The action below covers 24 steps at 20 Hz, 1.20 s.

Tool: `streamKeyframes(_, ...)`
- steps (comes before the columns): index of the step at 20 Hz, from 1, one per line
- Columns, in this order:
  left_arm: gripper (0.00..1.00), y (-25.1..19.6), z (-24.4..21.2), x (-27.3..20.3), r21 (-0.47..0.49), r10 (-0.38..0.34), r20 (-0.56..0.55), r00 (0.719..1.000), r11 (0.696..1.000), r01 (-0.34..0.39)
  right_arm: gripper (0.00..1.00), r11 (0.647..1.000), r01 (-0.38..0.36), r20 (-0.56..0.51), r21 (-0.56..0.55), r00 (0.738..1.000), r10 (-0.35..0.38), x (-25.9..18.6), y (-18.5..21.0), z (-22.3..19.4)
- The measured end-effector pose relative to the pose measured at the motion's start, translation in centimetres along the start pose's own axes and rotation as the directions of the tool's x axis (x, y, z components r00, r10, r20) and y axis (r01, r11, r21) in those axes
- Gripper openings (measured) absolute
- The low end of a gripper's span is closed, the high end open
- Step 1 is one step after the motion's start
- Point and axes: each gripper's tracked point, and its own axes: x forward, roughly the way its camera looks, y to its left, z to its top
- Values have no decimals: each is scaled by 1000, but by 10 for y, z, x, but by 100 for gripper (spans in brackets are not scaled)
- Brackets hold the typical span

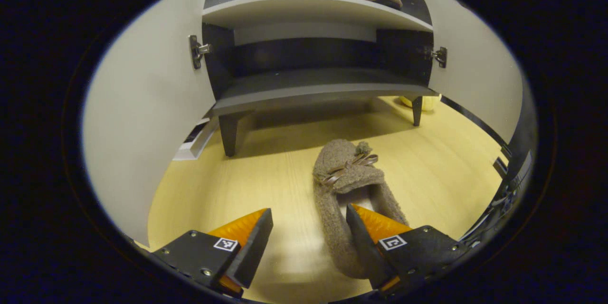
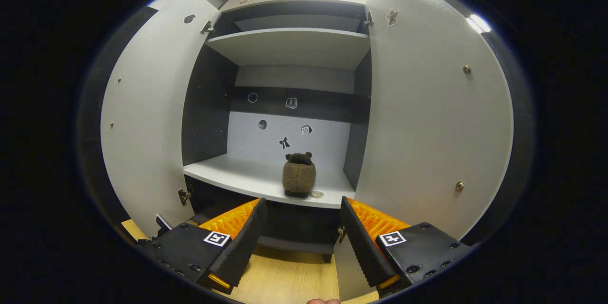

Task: Grab one shoe with the right hand and put it into the shoe cabinet, grab the other shoe with the left hand and put it into the shoe cabinet; then close the right door with the right hand and the left door with the left hand.

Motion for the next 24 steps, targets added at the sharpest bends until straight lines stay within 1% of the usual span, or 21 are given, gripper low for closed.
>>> streamKeyframes(1, 90, -2, 2, 2, -7, -15, -3, 1000, 1000, 15, 98, 1000, -1, -5, -1, 1000, 1, -2, 0, -1)
streamKeyframes(2, 91, -5, 2, 4, -7, -18, -8, 1000, 1000, 18, 98, 1000, -1, -7, 1, 1000, 1, -3, 0, 0)
streamKeyframes(3, 86, -6, 1, 9, -1, -19, -21, 1000, 1000, 19, 98, 1000, -2, -5, 3, 1000, 2, -5, -1, 1)
streamKeyframes(4, 84, -6, -2, 12, 4, -20, -33, 999, 1000, 20, 98, 1000, -2, -4, 4, 1000, 2, -7, -1, 3)
streamKeyframes(7, 63, -18, -7, 18, -21, -47, -69, 997, 999, 45, 98, 1000, -2, -4, -5, 1000, 2, -13, -2, 2)
streamKeyframes(8, 57, -18, -10, 20, -10, -42, -77, 996, 999, 41, 98, 1000, 0, -5, -8, 1000, 0, -16, -2, 2)
streamKeyframes(9, 56, -20, -9, 21, 2, -51, -81, 995, 999, 52, 98, 1000, -2, -7, -8, 1000, 2, -18, -2, 1)
streamKeyframes(11, 31, -25, -11, 22, -6, -50, -89, 995, 999, 50, 98, 1000, -9, -11, 0, 1000, 9, -20, 0, -1)
streamKeyframes(12, 19, -26, -10, 21, 9, -42, -87, 995, 999, 43, 98, 1000, -13, -17, 5, 1000, 13, -21, 1, -2)
streamKeyframes(13, 24, -17, -9, 23, 28, 2, -78, 997, 1000, 0, 98, 1000, -15, -21, 10, 1000, 16, -24, 1, -3)
streamKeyframes(14, 10, -16, -7, 22, 18, 21, -81, 997, 1000, -19, 98, 1000, -19, -23, 14, 1000, 20, -26, 1, -3)
streamKeyframes(15, 3, -13, -5, 26, -4, 29, -75, 997, 1000, -30, 97, 1000, -24, -23, 16, 999, 24, -27, 2, -4)
streamKeyframes(18, 2, -13, 5, 20, -92, 26, -54, 998, 995, -31, 97, 999, -32, -16, 3, 999, 32, -34, 0, -1)
streamKeyframes(21, 2, -8, 26, 13, -110, 44, -9, 999, 993, -44, 97, 999, -44, -4, -1, 999, 44, -42, 0, 3)
streamKeyframes(24, 2, -6, 47, 5, -141, 41, 42, 998, 989, -35, 98, 998, -64, -1, 0, 998, 64, -46, 3, 3)
